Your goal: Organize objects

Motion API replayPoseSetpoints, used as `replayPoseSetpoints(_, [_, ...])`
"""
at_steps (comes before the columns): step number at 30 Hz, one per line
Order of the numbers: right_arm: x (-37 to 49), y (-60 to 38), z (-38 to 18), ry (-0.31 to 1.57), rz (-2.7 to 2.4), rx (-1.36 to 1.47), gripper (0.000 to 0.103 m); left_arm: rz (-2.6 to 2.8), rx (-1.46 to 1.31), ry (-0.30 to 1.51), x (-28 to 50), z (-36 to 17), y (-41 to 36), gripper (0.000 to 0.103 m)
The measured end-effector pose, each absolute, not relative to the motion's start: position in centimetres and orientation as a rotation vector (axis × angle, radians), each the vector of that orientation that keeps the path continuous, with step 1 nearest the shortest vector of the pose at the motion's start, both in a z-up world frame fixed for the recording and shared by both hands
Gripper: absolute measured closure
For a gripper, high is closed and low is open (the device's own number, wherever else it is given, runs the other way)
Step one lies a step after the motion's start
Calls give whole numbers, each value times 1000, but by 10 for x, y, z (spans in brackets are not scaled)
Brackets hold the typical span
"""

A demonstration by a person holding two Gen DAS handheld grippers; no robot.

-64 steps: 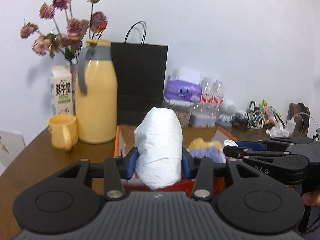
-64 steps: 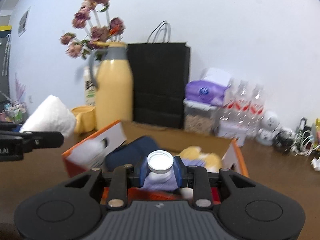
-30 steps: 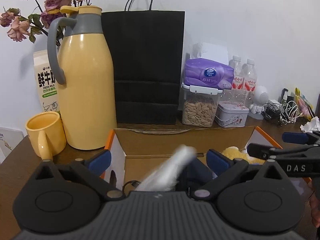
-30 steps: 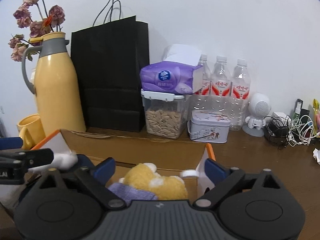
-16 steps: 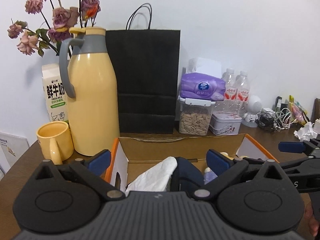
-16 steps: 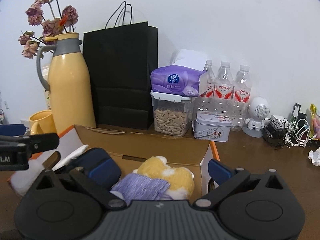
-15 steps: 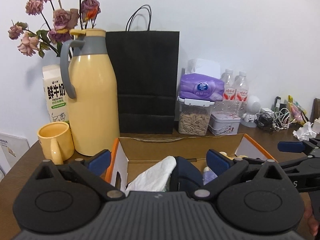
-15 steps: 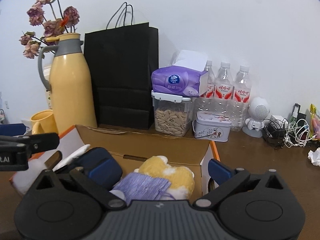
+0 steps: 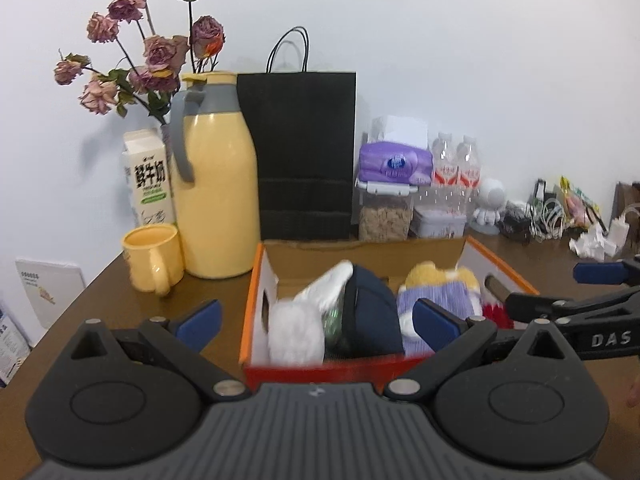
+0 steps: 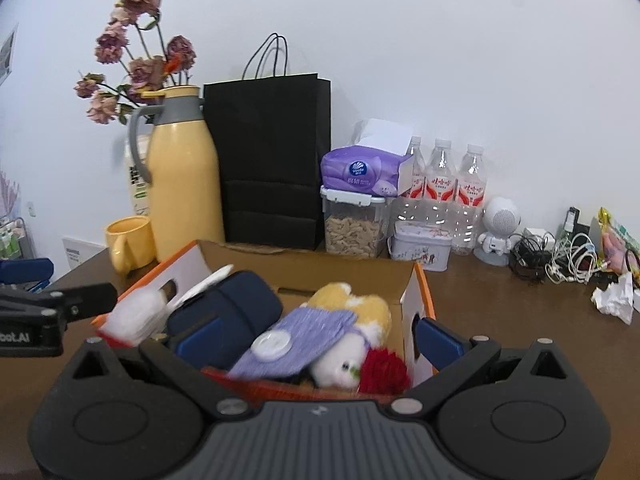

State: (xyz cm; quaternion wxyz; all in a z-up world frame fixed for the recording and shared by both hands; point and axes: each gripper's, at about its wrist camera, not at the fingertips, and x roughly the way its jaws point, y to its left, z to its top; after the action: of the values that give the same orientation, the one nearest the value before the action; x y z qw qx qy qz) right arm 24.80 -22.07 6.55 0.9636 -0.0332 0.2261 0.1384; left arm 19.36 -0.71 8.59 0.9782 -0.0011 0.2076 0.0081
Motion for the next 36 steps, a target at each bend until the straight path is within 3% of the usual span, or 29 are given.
replayPoseSetpoints(15, [172,-223,33,582,300,-48,0,-1,-48,624,134,40,2,0])
replayPoseSetpoints(36, [161,-222,23,615,289,-42,0,-1,-61,623,125,40,3,0])
